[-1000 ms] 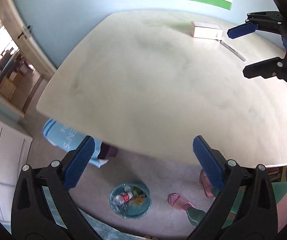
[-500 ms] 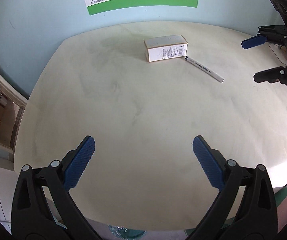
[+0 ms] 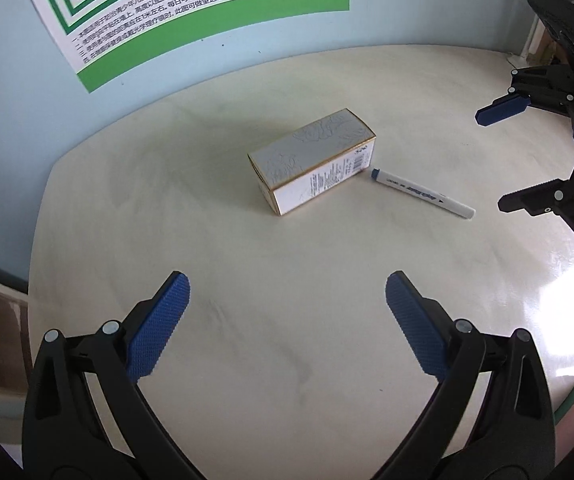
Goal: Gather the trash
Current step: 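Grasp the white box with the left tool while the right tool grasps the white marker, then lift the white box and marker and carry them over the teal bin, then open both tools to drop the box and marker into the bin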
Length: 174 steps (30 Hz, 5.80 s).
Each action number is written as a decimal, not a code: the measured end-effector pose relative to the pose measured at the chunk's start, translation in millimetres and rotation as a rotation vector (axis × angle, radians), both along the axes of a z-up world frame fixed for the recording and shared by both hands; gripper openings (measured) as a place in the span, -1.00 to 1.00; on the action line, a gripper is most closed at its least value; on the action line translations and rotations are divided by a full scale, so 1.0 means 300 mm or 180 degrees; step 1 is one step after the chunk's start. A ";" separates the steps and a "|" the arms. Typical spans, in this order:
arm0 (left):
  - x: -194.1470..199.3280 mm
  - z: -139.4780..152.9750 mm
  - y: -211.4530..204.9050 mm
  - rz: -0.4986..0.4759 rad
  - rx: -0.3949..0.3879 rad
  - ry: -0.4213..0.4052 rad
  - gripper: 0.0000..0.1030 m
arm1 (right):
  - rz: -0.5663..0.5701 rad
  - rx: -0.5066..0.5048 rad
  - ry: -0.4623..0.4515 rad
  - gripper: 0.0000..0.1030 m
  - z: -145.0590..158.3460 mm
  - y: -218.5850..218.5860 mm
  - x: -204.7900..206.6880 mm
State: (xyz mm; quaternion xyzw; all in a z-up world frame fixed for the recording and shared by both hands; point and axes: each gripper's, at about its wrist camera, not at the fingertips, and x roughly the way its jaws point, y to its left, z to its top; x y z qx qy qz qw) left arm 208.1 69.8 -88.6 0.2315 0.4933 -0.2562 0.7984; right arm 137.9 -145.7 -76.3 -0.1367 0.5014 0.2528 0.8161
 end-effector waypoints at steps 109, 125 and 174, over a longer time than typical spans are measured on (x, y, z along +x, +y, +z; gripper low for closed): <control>-1.359 0.041 1.103 0.3089 -0.0155 0.0093 -0.09 | 0.3514 0.0034 -0.0131 -0.74 0.057 1.370 -0.752; -1.618 -0.196 1.219 0.3432 -0.0390 0.0503 -0.09 | 0.3861 -0.0208 0.0345 -0.74 -0.165 1.633 -1.014; -1.703 -0.713 1.289 0.3576 -0.0438 0.1300 0.67 | 0.3447 -0.0542 0.1041 0.24 -0.703 1.760 -1.092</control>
